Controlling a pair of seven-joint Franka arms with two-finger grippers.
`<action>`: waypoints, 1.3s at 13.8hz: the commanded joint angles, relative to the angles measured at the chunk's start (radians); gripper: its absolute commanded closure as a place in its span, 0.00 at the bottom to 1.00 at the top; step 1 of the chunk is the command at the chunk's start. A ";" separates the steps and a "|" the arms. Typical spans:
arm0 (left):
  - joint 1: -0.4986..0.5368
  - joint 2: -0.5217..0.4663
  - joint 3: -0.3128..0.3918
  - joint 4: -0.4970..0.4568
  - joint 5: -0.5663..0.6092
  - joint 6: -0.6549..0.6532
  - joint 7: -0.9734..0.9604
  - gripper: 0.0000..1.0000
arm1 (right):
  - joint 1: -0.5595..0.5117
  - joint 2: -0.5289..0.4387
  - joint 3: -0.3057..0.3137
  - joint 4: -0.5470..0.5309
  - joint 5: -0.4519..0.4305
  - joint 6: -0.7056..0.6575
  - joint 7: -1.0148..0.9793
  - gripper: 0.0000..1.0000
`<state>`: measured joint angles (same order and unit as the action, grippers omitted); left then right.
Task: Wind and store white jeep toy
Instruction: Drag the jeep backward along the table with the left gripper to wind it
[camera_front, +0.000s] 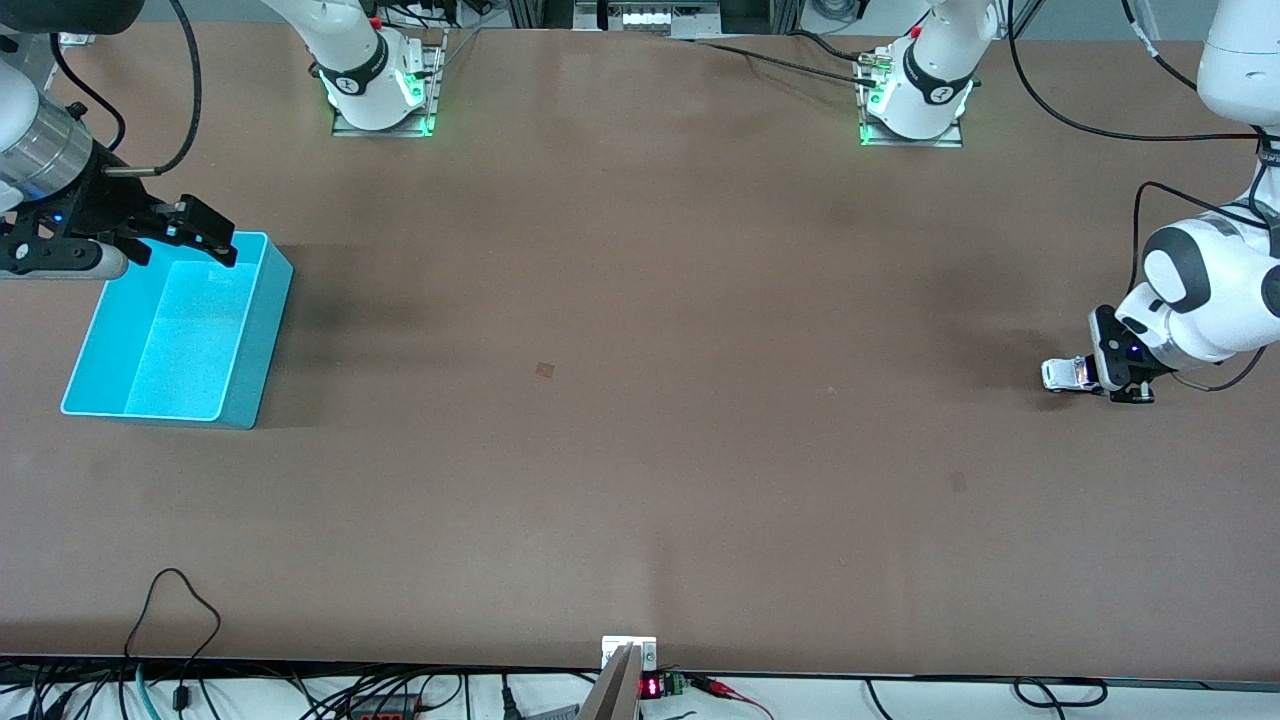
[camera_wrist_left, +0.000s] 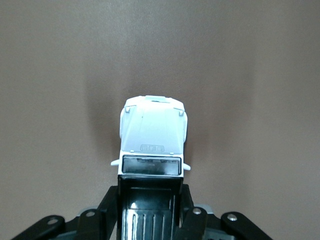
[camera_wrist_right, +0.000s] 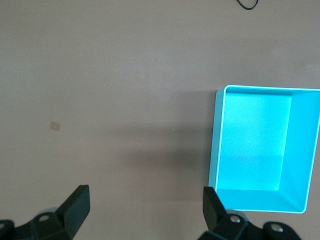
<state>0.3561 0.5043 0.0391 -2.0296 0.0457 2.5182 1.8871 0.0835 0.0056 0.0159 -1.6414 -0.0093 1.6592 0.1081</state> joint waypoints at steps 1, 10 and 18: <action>0.020 0.068 -0.004 0.005 0.025 -0.013 0.050 0.85 | -0.001 -0.024 0.003 -0.020 -0.006 -0.006 -0.007 0.00; -0.002 0.054 -0.010 0.096 0.023 -0.146 0.041 0.00 | -0.001 -0.024 0.001 -0.020 -0.006 -0.007 -0.007 0.00; -0.009 -0.041 -0.053 0.175 0.023 -0.436 -0.176 0.00 | -0.002 -0.024 0.001 -0.020 -0.006 -0.007 -0.008 0.00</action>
<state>0.3525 0.5155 0.0009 -1.8520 0.0457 2.1576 1.8015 0.0835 0.0056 0.0159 -1.6414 -0.0093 1.6589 0.1081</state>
